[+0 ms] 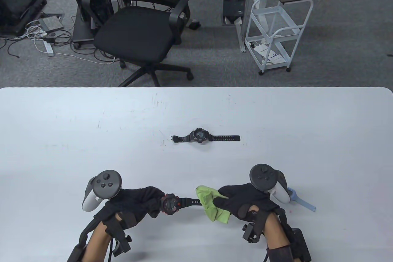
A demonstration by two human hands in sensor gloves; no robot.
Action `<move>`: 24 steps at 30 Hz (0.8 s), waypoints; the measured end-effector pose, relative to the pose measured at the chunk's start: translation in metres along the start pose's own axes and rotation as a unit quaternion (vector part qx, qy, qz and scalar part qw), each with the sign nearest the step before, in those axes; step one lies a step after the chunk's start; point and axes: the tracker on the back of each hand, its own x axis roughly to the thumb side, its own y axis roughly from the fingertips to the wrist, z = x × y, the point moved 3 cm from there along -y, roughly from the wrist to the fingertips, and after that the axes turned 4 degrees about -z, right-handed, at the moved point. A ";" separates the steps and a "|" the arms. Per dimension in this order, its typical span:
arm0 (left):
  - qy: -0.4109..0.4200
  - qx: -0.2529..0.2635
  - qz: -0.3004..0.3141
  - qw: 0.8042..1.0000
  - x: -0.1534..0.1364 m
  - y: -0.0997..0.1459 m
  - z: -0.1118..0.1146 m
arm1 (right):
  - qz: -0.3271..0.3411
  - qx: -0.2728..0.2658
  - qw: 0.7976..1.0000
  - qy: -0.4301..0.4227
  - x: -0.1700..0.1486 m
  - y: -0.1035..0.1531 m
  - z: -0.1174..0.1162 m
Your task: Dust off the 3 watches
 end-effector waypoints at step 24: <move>0.001 0.013 0.000 1.000 -0.001 0.003 -0.004 | -0.006 -0.018 1.000 0.007 -0.003 0.002 0.004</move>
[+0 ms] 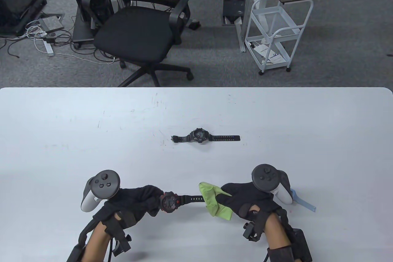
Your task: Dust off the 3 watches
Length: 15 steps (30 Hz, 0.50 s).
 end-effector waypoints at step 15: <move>0.002 0.005 -0.002 1.000 -0.001 0.001 -0.002 | 0.001 0.002 1.000 -0.015 -0.005 0.000 0.003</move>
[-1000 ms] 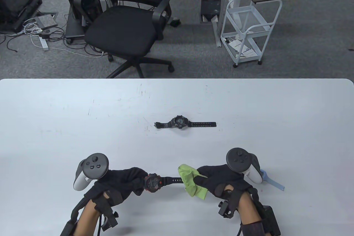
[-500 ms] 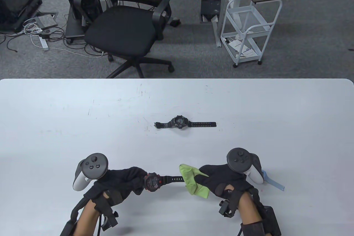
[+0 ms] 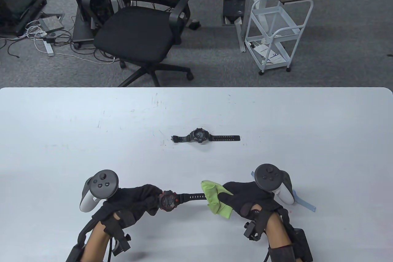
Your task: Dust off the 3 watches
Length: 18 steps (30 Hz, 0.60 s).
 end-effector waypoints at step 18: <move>0.007 0.010 0.010 1.000 0.001 0.001 -0.003 | 0.030 -0.106 0.994 0.013 0.006 0.010 0.018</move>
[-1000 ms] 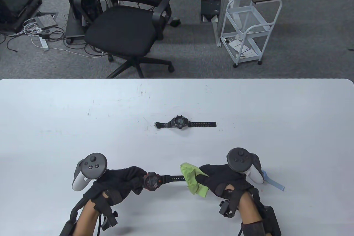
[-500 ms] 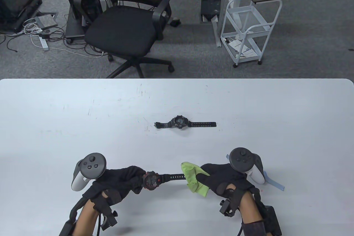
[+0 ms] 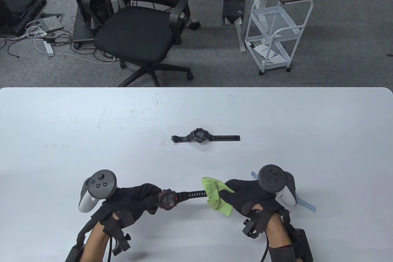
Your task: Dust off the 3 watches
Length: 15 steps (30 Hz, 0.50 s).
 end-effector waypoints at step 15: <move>0.045 0.170 0.041 0.984 0.003 0.017 -0.025 | 0.143 0.024 0.960 0.242 0.086 0.020 -0.067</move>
